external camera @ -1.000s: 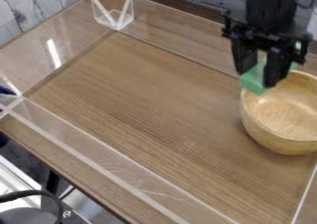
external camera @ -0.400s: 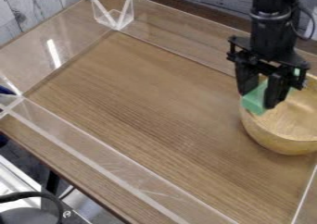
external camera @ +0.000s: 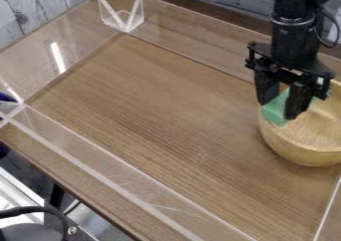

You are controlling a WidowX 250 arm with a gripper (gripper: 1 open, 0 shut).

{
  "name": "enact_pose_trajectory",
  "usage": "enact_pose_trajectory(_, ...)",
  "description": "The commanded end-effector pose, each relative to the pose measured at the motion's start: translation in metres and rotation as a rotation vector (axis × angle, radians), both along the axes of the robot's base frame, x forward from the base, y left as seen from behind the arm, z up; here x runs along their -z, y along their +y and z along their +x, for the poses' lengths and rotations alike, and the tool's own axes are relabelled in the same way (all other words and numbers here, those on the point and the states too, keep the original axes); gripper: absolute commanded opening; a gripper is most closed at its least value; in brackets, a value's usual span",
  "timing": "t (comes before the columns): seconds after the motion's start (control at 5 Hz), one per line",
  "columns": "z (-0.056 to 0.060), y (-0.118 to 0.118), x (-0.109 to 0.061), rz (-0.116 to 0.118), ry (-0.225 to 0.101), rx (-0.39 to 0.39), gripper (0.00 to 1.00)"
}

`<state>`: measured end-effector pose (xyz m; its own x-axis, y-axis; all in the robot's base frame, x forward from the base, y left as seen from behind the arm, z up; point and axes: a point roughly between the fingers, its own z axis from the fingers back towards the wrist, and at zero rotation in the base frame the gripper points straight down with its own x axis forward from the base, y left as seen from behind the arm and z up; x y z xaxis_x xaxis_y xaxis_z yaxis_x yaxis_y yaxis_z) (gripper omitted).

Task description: Put the green block in the brown bowl

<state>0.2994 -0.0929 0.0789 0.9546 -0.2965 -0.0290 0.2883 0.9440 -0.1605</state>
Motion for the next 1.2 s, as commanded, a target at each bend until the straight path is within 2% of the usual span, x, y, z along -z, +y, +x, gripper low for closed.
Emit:
enact_pose_trajectory(0.0, 0.0134, -0.0043, -0.0155, -0.014, -0.070, 0.005, 0.00)
enact_pose_trajectory(0.4, 0.0178, -0.0033, -0.0121, -0.016, -0.075, -0.001, 0.00)
enact_pose_trajectory(0.6, 0.0179, -0.0014, -0.0135, -0.013, -0.072, -0.007, 1.00)
enact_pose_trajectory(1.0, 0.0182, 0.0029, -0.0185, -0.006, -0.070, -0.023, 1.00)
